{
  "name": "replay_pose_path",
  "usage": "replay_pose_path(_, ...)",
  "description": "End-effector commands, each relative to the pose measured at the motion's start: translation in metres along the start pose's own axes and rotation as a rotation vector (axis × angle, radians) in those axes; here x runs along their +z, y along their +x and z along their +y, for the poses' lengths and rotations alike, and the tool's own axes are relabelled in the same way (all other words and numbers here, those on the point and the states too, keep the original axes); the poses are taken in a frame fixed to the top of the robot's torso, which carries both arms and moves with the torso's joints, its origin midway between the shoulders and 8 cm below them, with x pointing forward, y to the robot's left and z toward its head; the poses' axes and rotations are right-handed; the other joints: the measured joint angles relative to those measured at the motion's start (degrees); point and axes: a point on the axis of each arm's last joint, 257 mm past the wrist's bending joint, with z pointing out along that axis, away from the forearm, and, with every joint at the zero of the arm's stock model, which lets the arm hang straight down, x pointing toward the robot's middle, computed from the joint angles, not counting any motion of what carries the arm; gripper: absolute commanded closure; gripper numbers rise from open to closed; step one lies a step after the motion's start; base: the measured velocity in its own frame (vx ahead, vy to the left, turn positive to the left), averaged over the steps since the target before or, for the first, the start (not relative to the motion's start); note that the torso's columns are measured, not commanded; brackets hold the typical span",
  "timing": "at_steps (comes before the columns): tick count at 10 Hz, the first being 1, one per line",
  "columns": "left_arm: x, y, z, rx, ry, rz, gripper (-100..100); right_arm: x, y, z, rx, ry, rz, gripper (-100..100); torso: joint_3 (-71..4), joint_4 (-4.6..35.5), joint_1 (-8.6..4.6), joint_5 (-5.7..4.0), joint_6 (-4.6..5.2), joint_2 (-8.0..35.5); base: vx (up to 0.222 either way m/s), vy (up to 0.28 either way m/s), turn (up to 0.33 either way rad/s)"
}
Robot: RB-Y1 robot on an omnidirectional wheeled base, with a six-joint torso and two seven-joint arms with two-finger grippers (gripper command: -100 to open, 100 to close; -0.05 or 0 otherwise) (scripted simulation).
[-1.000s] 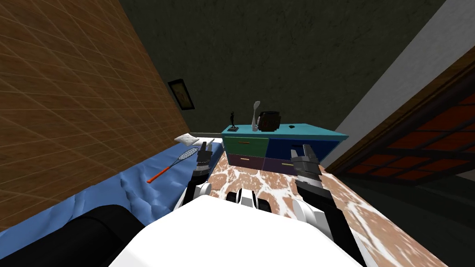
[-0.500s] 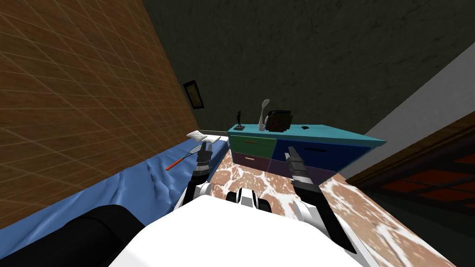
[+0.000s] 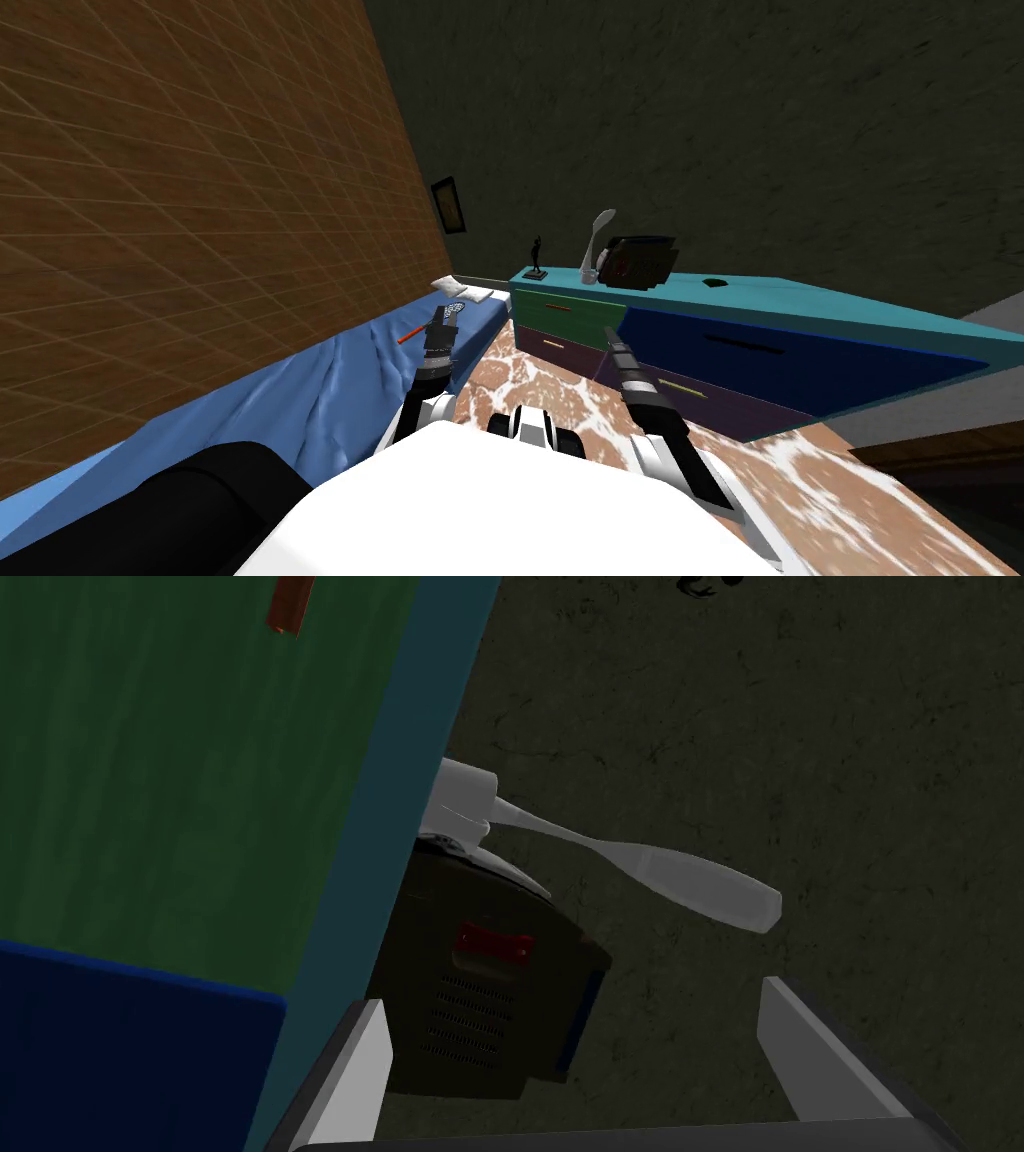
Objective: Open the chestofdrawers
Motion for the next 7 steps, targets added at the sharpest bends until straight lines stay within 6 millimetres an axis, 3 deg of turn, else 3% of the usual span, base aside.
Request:
replay_pose_path(1, 0.000, 0.000, 0.000, 0.000, 0.000, 0.000, 0, 0.000, 0.015, -0.040, -0.105, 0.106, 0.050, -100, -0.02, -0.01, -0.05, 0.00, 0.05, -0.04, -0.020, 0.034, 0.283)
replay_pose_path(4, 0.000, 0.000, 0.000, 0.000, 0.000, 0.000, 0, -0.004, 0.023, -0.072, -0.175, 0.190, 0.085, -100, -0.02, -0.01, -0.03, -0.02, -0.05, -0.04, -0.015, 0.026, 0.205)
replay_pose_path(5, 0.000, 0.000, 0.000, 0.000, 0.000, 0.000, 0, -0.009, 0.030, -0.096, -0.245, 0.248, 0.116, -100, -0.02, -0.01, -0.07, -0.01, 0.03, -0.04, -0.010, 0.032, 0.315)
replay_pose_path(6, 0.000, 0.000, 0.000, 0.000, 0.000, 0.000, 0, -0.009, 0.030, -0.098, -0.246, 0.260, 0.117, -100, -0.01, -0.01, -0.02, -0.01, -0.03, -0.02, -0.007, 0.023, 0.160)
replay_pose_path(7, 0.000, 0.000, 0.000, 0.000, 0.000, 0.000, 0, -0.015, 0.034, -0.121, -0.316, 0.313, 0.148, -100, -0.02, -0.01, -0.06, -0.01, 0.03, -0.03, -0.011, 0.031, 0.311)
